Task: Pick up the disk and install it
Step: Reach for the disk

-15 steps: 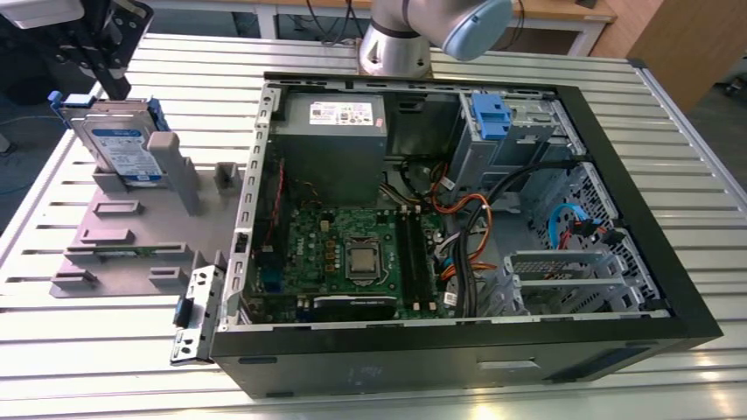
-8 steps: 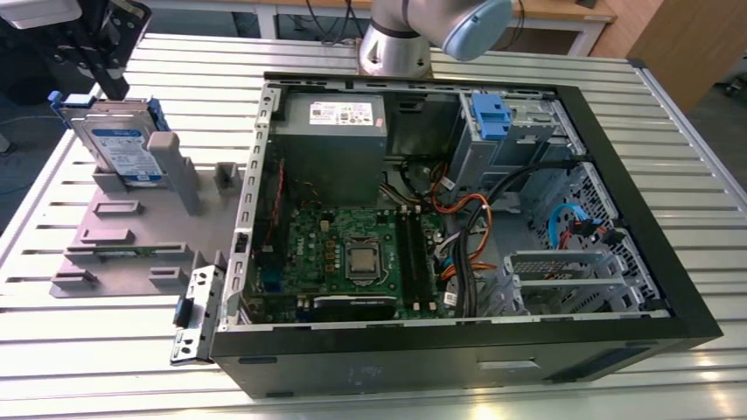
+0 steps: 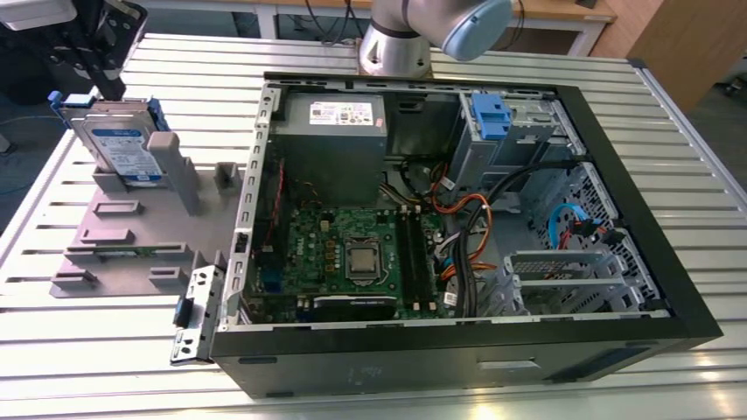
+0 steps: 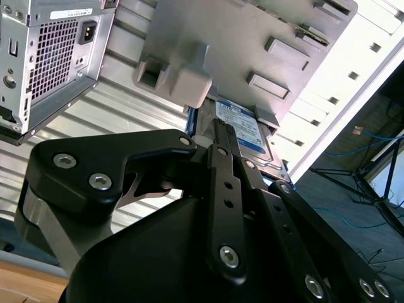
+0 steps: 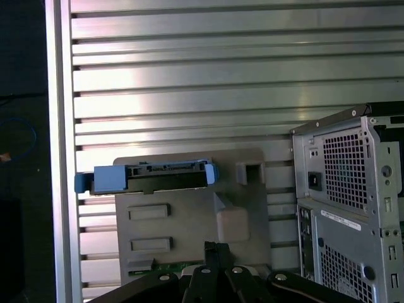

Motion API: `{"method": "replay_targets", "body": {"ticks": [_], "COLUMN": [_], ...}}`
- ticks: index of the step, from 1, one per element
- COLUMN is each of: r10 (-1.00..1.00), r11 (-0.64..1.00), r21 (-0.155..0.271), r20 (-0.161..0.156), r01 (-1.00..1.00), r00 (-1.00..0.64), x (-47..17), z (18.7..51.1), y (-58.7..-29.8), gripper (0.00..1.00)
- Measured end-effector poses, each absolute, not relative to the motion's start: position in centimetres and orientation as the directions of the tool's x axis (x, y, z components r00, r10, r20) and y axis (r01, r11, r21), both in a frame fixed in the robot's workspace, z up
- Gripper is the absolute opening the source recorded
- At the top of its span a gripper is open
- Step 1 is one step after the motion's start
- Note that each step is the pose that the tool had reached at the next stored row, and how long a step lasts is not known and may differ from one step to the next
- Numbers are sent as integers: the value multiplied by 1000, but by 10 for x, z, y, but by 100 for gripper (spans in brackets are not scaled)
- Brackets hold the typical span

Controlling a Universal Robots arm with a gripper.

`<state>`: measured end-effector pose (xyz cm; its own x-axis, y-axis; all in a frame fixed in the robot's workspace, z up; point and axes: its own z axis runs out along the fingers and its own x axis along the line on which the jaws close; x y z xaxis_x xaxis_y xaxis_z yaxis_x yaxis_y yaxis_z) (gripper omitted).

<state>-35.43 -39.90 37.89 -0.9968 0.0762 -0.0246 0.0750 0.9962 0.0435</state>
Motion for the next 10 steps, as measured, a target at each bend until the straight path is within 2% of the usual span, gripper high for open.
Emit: {"method": "replay_targets", "body": {"ticks": [10], "r10": [76], "r11": [996], "r21": [43], "r20": [-25], "r01": [75], "r00": [-997], "x": [-358], "z": [378], "y": [-399], "gripper": [10]}}
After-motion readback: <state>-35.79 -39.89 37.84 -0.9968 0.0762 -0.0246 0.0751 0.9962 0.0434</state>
